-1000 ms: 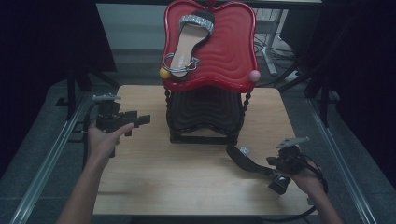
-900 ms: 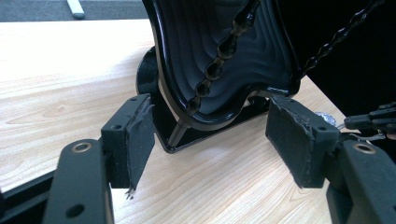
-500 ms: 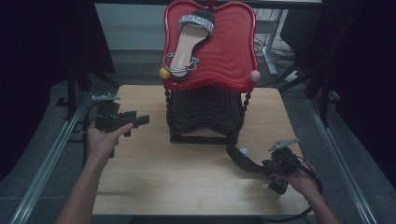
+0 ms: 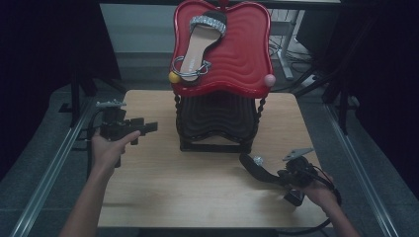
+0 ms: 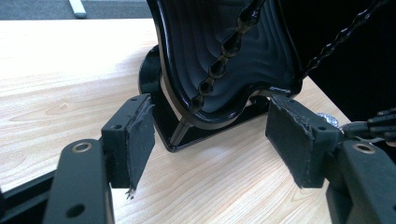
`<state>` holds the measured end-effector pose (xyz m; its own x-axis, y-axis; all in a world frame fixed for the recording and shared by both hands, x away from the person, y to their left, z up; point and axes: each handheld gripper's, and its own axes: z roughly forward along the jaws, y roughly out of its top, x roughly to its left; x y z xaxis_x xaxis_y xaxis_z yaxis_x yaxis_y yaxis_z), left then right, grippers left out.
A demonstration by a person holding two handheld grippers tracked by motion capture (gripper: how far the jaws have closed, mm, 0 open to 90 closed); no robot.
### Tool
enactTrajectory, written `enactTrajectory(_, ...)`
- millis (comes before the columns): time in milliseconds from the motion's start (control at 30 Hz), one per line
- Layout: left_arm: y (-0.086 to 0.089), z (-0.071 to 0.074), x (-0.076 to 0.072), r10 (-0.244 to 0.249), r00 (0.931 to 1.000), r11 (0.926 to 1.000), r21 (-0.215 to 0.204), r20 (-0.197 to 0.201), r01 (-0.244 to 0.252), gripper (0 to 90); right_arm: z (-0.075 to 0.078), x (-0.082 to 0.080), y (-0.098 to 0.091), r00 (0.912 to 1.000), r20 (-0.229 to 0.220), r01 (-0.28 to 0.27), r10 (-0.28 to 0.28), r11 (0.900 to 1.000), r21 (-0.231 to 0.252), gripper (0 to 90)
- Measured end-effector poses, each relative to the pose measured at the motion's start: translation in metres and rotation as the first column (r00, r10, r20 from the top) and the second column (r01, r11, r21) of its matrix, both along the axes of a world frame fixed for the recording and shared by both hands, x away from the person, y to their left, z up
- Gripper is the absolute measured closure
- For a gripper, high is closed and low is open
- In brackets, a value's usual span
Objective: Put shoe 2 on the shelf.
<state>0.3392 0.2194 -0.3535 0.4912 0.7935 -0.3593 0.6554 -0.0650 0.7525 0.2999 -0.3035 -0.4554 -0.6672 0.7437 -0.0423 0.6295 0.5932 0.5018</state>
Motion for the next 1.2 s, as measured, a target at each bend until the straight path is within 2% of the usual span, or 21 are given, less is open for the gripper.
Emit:
enactTrajectory(33, 0.0, 0.0, 0.0, 0.0, 1.0, 1.0, -0.001, -0.001, 0.0, 32.7, -0.001, -0.002, 0.002, 0.9999, -0.006, -0.015, 0.015, 0.9999, -0.001, 90.0)
enactTrajectory(100, 0.0, -0.001, 0.0, 0.002, 1.0, 1.0, -0.001, -0.003, -0.002, 32.7, -0.005, -0.007, 0.008, 0.9995, -0.004, -0.032, 0.032, 0.9988, -0.037, 90.0)
enactTrajectory(167, -0.001, -0.001, 0.001, 0.003, 1.0, 1.0, -0.003, -0.004, -0.003, 32.8, -0.005, -0.007, 0.009, 0.9994, 0.012, -0.032, 0.032, 0.999, -0.032, 90.0)
enactTrajectory(233, -0.001, 0.0, 0.001, 0.0, 1.0, 1.0, -0.003, -0.005, 0.0, 32.8, 0.001, -0.001, 0.007, 0.9996, 0.026, -0.007, 0.007, 0.9999, -0.01, 90.0)
enactTrajectory(300, -0.002, 0.001, 0.001, -0.002, 1.0, 1.0, -0.001, -0.003, 0.002, 32.8, 0.005, 0.008, 0.006, 0.9996, 0.028, 0.003, -0.002, 0.9999, -0.016, 90.0)
enactTrajectory(367, -0.002, 0.001, 0.001, -0.002, 1.0, 1.0, -0.003, -0.001, 0.002, 32.8, 0.005, 0.015, 0.007, 0.9999, 0.001, 0.01, -0.01, 0.9995, -0.032, 90.0)
enactTrajectory(433, -0.001, 0.002, 0.001, 0.0, 1.0, 1.0, -0.002, 0.001, 0.0, 32.8, -0.003, 0.022, 0.01, 0.9987, -0.05, 0.004, -0.007, 0.9974, -0.072, 90.0)
enactTrajectory(567, 0.002, 0.0, -0.001, 0.003, 1.0, 1.0, -0.004, 0.0, -0.003, 32.8, -0.005, 0.022, 0.011, 0.9986, -0.051, 0.01, -0.013, 0.9973, -0.073, 90.0)
enactTrajectory(900, 0.003, -0.001, -0.002, 0.006, 1.0, 0.9999, -0.009, -0.001, -0.006, 32.8, -0.001, 0.003, 0.02, 0.999, -0.022, -0.039, 0.038, 0.9978, -0.054, 90.0)
enactTrajectory(1000, 0.002, -0.002, -0.003, 0.007, 1.0, 0.9999, -0.009, 0.0, -0.007, 32.8, -0.002, -0.004, 0.025, 0.9979, -0.033, -0.057, 0.055, 0.9977, -0.036, 90.0)
enactTrajectory(1067, 0.002, -0.002, -0.003, 0.005, 1.0, 1.0, -0.007, 0.0, -0.005, 32.8, -0.01, -0.013, 0.034, 0.9939, -0.05, -0.1, 0.099, 0.9942, -0.037, 90.0)
enactTrajectory(1167, 0.002, -0.002, -0.003, 0.004, 1.0, 1.0, -0.006, -0.002, -0.004, 32.8, -0.019, -0.02, 0.041, 0.9911, -0.05, -0.127, 0.124, 0.9901, -0.06, 90.0)
enactTrajectory(1200, 0.002, -0.003, -0.004, 0.005, 1.0, 1.0, -0.006, -0.003, -0.005, 32.7, -0.022, -0.023, 0.043, 0.9902, -0.053, -0.132, 0.129, 0.9902, -0.046, 90.0)
